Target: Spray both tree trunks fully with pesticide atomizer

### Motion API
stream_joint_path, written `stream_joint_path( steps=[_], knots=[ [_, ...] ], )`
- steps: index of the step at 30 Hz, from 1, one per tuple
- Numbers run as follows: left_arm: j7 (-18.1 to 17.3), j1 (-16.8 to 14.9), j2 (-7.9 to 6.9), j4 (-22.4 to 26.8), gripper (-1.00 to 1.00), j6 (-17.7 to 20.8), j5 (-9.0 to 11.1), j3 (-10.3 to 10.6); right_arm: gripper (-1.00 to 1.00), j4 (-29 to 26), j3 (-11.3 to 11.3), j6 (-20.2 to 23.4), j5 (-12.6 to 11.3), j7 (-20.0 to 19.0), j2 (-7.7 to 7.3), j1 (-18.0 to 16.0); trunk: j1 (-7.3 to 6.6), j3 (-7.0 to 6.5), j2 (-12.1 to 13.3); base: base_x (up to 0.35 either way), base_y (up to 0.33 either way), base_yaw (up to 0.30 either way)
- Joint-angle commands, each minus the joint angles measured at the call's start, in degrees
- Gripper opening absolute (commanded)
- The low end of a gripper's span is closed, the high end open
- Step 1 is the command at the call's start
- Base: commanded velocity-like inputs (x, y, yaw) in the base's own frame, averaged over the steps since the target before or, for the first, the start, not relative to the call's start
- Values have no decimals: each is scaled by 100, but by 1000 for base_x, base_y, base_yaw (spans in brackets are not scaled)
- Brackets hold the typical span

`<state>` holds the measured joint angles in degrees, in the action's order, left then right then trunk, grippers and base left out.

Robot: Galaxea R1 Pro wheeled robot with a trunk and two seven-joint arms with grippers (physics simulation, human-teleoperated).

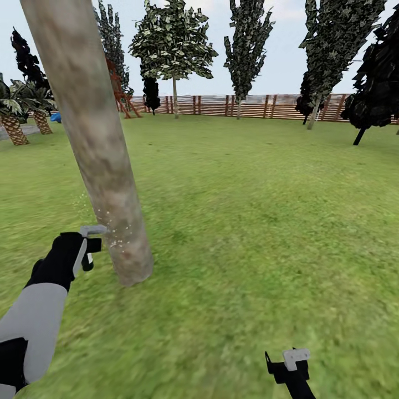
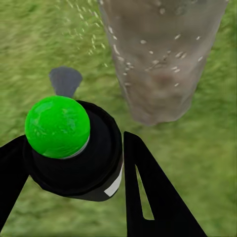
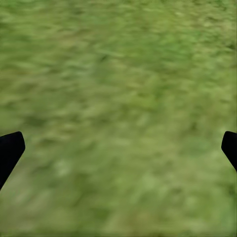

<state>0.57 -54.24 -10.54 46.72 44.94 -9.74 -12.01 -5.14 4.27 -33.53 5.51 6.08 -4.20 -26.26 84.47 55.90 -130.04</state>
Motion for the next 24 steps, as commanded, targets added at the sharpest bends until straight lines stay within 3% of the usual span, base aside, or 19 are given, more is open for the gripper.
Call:
stream_joint_path(
  steps=[1, 8, 13, 24],
  knots=[
    [-11, 4, 9, 8, -100, 21, -32, 0, 100, 1, 39, -5, 50, 60, -2, -3, -1, 5, -2, 5, 0, 0],
    [-13, 10, 146, 12, -100, 11, -22, 223, 100, 1, 39, -5, 50, 60, -2, -5, -1, 5, -2, 175, -165, 0],
    [-13, 10, 149, 12, -100, 9, -13, 233, 100, 2, 43, -5, 52, 60, 1, -3, -1, 5, -2, 173, -220, 0],
    [-4, 14, 140, 12, -100, 6, -16, 229, 100, -3, 41, -5, 53, 60, 0, -5, -1, 5, -2, 16, -272, 0]
  ],
)
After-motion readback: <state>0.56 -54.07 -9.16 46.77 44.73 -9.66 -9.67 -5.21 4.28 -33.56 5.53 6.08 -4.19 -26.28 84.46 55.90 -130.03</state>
